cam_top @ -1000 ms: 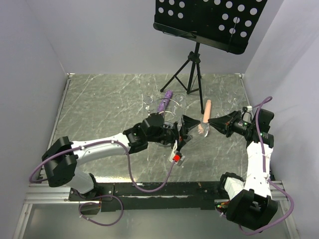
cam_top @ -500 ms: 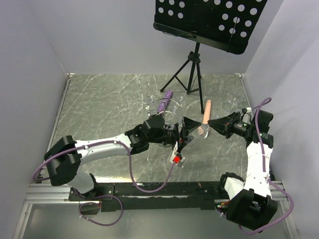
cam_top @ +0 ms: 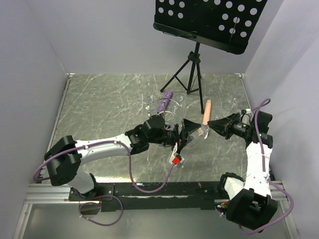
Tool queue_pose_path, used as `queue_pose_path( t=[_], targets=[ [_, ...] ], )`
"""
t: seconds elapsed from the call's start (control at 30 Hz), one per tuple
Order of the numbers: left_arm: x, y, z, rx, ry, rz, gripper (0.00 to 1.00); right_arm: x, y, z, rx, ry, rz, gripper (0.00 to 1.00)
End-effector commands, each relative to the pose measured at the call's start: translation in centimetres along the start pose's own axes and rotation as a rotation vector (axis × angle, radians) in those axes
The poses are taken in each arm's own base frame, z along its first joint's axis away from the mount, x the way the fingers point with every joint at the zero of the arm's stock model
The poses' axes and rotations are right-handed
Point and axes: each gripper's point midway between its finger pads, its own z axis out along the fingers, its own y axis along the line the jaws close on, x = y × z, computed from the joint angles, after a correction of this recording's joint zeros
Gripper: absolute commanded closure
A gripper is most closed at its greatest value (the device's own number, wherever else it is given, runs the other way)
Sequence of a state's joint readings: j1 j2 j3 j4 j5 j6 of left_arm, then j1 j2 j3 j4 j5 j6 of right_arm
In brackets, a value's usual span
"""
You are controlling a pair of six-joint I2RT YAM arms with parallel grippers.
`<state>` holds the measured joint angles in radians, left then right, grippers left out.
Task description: Take the wine glass off the wine glass rack
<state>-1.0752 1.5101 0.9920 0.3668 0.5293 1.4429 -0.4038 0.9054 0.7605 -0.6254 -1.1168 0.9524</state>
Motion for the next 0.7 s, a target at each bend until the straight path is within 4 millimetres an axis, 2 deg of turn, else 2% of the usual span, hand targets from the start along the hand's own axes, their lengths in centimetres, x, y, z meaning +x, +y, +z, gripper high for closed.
queue_pose_path(
  t=[0.0, 0.1, 0.13, 0.47, 0.6, 0.63, 0.67],
  targets=[
    [-1.5, 4.4, 0.2, -0.095, -0.055, 0.120, 0.33, -0.3, -0.2, -0.1, 0.018, -0.026, -0.006, 0.94],
    [-1.6, 4.5, 0.2, -0.102, -0.060, 0.125, 0.37, -0.2, -0.1, -0.2, 0.019, -0.033, -0.020, 0.93],
    [-1.7, 4.4, 0.2, -0.099, -0.063, 0.123, 0.38, -0.1, -0.2, -0.2, 0.022, -0.035, -0.020, 0.89],
    [-2.1, 4.1, 0.1, -0.076, -0.084, 0.109, 0.43, 0.2, -1.2, -0.3, 0.042, -0.051, -0.036, 0.40],
    [-2.0, 3.3, -0.1, -0.039, -0.075, 0.053, 0.45, 0.2, -1.3, -0.4, 0.052, -0.056, -0.066, 0.28],
    [-2.1, 3.0, -0.1, -0.025, -0.073, 0.034, 0.45, 0.3, -1.4, -0.5, 0.055, -0.056, -0.071, 0.23],
    [-2.1, 2.8, -0.2, -0.013, -0.072, 0.020, 0.46, 0.3, -1.5, -0.5, 0.062, -0.058, -0.081, 0.00]
  ],
)
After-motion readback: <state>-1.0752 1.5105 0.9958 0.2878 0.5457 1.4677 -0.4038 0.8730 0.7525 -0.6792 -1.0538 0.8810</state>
